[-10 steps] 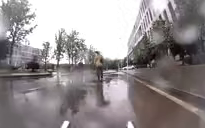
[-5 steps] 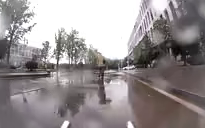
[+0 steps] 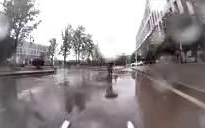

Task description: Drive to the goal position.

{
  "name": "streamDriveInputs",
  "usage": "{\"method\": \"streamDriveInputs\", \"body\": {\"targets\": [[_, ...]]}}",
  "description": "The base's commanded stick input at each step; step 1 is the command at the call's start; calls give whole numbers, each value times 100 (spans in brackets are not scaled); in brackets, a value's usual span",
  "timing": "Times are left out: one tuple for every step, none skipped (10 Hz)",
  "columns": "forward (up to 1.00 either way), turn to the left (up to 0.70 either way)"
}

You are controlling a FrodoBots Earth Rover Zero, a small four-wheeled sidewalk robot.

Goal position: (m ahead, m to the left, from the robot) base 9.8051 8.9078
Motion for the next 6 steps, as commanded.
{"method": "streamDriveInputs", "body": {"targets": [[0,70],[0,70],[0,70],[0,70],[0,70],[0,70]]}}
